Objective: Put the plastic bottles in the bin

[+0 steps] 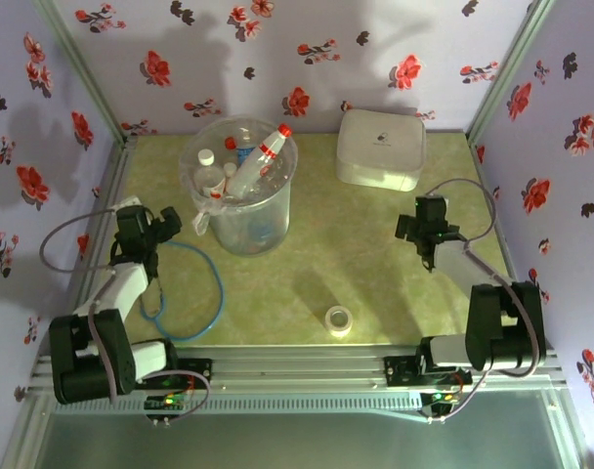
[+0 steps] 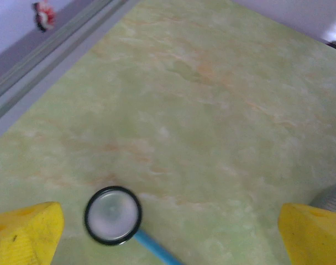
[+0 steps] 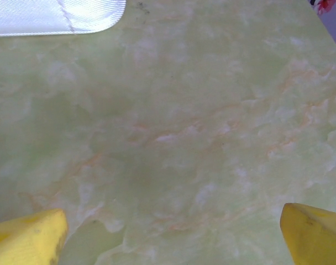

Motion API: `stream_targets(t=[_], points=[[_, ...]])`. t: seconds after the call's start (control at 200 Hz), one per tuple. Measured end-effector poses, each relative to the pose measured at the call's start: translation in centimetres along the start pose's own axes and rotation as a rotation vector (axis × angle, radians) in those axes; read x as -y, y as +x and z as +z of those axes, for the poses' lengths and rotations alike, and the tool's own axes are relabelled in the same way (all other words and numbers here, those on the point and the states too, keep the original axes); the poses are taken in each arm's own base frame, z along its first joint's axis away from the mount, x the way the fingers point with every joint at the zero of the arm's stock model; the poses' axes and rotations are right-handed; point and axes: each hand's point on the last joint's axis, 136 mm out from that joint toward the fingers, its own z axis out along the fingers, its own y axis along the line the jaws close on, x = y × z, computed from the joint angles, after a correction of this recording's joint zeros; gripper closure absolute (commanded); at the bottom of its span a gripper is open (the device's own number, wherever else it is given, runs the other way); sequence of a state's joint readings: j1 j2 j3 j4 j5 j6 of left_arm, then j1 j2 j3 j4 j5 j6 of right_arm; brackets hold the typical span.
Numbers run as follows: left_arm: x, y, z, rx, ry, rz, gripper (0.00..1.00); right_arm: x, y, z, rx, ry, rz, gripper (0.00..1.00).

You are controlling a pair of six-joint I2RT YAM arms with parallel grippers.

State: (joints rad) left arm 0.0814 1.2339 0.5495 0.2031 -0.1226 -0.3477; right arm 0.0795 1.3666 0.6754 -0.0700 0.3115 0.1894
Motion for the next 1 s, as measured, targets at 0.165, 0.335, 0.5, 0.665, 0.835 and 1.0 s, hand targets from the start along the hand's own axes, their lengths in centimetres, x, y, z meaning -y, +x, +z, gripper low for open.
stream_targets(t=[0.165,0.335,0.5,0.665,0.835,1.0], points=[[1.7,0.1,1.3,0.019,0.041,0.077,0.00,0.2,0.2,1.2,0.048,0.021,0.010,0.01],[2.8,-0.6,1.9,0.060,0.067,0.141,0.00,0.5,-0.3,1.5,0.144,0.028,0.022,0.01],[4.0,-1.1,1.9,0.090,0.094,0.195,0.00,0.5,-1.0,1.4,0.230,0.020,0.028,0.01],[4.8,-1.1,1.7,0.101,0.109,0.238,0.00,0.2,-2.8,1.1,0.312,0.008,0.036,0.01],[4.6,-1.5,1.1,0.133,0.097,0.277,0.00,0.1,-3.1,2.2,0.337,0.010,0.047,0.01],[3.5,0.0,2.1,0.124,0.076,0.293,0.00,-0.2,-2.9,2.5,0.353,-0.005,0.051,0.01]])
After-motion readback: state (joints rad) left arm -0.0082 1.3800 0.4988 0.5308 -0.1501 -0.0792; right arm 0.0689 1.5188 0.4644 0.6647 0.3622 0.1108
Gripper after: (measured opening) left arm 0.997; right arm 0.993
